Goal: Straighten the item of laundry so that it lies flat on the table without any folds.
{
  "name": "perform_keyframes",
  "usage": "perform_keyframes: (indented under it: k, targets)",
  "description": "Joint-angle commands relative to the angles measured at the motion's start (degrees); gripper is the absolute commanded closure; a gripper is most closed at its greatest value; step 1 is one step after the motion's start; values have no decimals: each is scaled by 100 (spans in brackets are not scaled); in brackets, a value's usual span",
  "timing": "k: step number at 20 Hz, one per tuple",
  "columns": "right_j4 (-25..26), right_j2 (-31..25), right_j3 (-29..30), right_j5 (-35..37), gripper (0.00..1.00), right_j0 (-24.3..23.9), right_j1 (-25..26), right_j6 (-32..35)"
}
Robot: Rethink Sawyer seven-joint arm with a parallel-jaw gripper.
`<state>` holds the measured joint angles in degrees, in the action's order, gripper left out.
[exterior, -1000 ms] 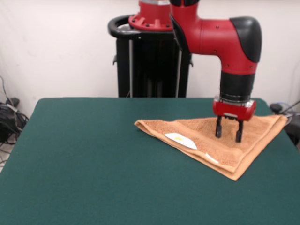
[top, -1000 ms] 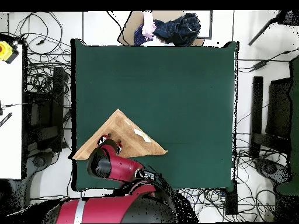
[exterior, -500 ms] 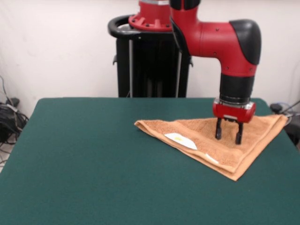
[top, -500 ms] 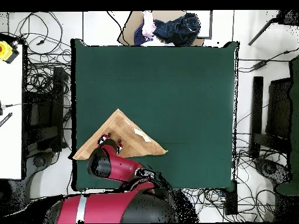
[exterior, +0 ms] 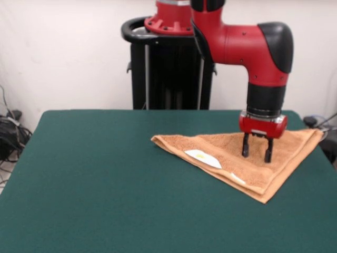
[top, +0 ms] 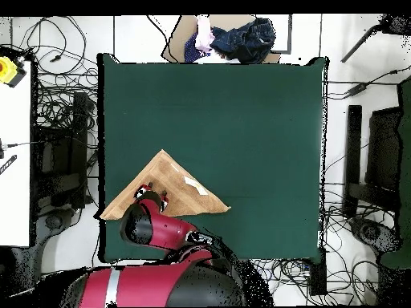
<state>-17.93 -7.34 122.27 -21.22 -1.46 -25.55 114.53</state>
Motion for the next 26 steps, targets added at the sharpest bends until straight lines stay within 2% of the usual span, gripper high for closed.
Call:
perform_keyframes:
  k: [1,12,26]
  targets:
    - [-413,-514,-815,-608,0,-42,328,1831]
    - [-193,-536,-841,-925,0,-138,275,1897]
    - [-341,-474,-838,-916,0,-109,82,1901]
